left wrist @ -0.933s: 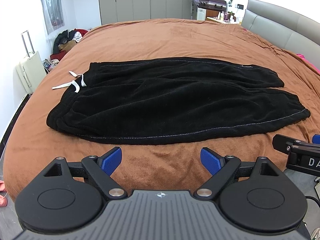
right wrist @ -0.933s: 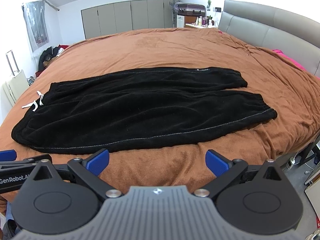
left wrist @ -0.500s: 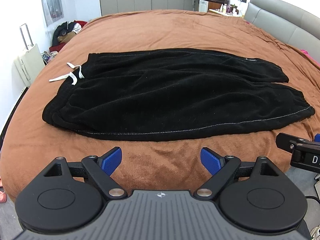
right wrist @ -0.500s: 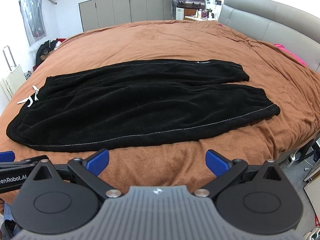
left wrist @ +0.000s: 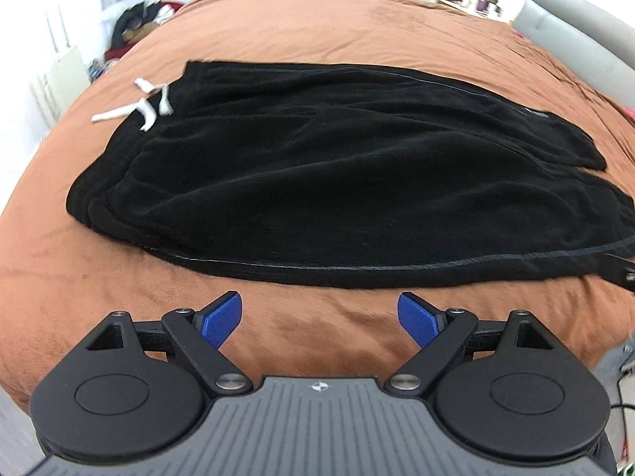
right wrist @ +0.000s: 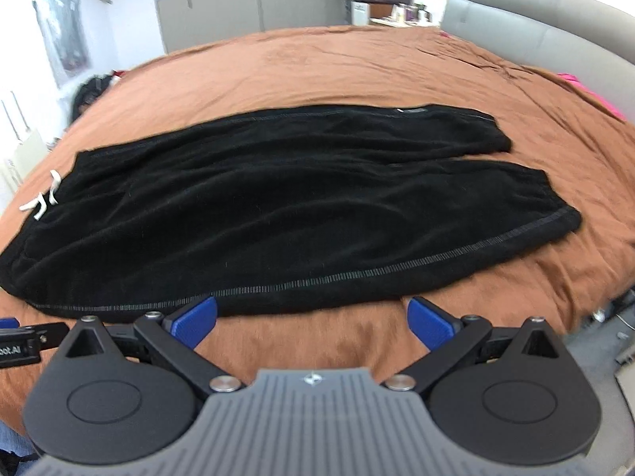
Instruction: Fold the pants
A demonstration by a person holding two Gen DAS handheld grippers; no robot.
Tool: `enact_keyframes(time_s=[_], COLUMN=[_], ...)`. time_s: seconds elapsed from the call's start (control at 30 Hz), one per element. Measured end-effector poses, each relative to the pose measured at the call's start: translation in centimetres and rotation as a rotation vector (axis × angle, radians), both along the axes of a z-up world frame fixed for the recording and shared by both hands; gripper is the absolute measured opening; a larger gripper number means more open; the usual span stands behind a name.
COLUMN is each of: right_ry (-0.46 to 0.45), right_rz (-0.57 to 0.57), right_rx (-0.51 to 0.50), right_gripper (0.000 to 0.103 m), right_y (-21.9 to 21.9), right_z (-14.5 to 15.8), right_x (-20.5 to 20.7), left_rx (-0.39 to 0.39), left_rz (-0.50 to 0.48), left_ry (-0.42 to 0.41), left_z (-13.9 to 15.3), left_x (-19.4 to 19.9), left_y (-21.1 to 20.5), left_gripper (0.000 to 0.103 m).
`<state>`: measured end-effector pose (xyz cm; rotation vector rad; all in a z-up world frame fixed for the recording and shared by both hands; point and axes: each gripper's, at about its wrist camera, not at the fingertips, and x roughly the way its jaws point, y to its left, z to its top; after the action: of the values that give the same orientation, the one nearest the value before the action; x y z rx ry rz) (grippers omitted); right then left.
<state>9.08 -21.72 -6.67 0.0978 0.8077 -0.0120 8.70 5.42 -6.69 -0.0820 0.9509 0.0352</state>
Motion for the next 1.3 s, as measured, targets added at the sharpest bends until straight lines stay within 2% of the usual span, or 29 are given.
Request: enact_keyframes(time_s=[0.1, 0.27, 0.43, 0.53, 0.67, 0.73, 0.87, 0.9, 1.07, 1.3], right_ry=[-0.016, -0.018, -0.120, -0.116, -0.105, -0.108, -0.152, -0.151, -0.176, -0.258], right_rz=[-0.020, -0.137, -0.252, -0.305, -0.375, -0.412, -0.452, -0.466, -0.513, -0.586], right_rx=[-0.003, -0.010, 0.017, 0.006, 0.137, 0.212, 0.476, 0.514, 0.588, 0.742], right_gripper=[0.098, 0.098, 0.098, 0.098, 0.098, 0.098, 0.098, 0.098, 0.098, 0.098], right_y=[-2.2, -7.5, -13.0, -15.4, -18.8, -20.4, -23.3, -23.8, -25.5, -28.2], right_z=[-1.2, -3.5, -5.9, -7.1, -8.6, -9.2, -11.2, -11.6, -13.0, -13.5], right_x=[1.8, 4.8, 6.1, 7.1, 8.2, 8.3, 8.4, 8.5, 9.4, 9.7], left_rx=[-0.040, -0.107, -0.217, -0.298, -0.448, -0.491, -0.500, -0.500, -0.560, -0.561], left_rz=[0.069, 0.185, 0.284, 0.334, 0.377, 0.390, 0.386, 0.378, 0.369, 0.369], left_ry=[0.014, 0.025, 0.038, 0.006, -0.086, -0.113, -0.111, -0.113, -0.155, -0.143], left_z=[-1.0, -2.3, -3.9, -4.5, -5.5, -6.0, -6.7, -6.8, -8.0, -8.5], left_x=[1.3, 2.8, 3.1, 2.8, 2.3, 2.5, 3.9, 4.0, 4.6, 4.7], left_y=[2.8, 7.9, 12.4, 14.5, 16.8, 17.5, 18.0, 17.9, 18.3, 18.4], left_gripper=[0.103, 0.103, 0.103, 0.103, 0.103, 0.103, 0.103, 0.103, 0.103, 0.103])
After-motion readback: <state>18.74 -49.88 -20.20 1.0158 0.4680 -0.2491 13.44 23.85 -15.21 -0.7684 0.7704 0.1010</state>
